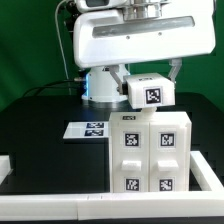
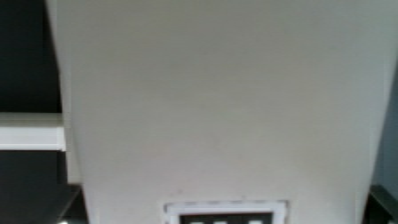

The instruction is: Assemble cabinet

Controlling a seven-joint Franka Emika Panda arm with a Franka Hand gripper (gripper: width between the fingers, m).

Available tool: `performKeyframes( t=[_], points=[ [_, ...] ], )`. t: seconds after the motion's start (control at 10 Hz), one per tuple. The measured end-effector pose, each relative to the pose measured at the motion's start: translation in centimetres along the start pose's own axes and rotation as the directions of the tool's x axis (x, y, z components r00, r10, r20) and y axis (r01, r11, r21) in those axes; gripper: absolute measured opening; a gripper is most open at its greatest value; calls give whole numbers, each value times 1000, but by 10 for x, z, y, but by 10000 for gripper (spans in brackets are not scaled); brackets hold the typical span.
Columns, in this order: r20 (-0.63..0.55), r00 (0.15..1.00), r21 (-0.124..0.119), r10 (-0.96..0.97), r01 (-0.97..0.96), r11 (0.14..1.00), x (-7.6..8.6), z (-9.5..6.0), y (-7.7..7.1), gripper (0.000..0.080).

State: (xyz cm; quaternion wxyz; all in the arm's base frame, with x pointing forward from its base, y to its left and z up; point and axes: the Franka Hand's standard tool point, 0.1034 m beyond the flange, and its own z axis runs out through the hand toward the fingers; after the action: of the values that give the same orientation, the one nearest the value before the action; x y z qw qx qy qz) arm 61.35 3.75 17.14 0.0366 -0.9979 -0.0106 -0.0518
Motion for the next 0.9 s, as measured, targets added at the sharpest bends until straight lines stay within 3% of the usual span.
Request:
performKeyframes(
  t=[0.9],
  points=[
    [-2, 1000, 3, -30, 30, 1000, 5, 6, -5, 547]
  ],
)
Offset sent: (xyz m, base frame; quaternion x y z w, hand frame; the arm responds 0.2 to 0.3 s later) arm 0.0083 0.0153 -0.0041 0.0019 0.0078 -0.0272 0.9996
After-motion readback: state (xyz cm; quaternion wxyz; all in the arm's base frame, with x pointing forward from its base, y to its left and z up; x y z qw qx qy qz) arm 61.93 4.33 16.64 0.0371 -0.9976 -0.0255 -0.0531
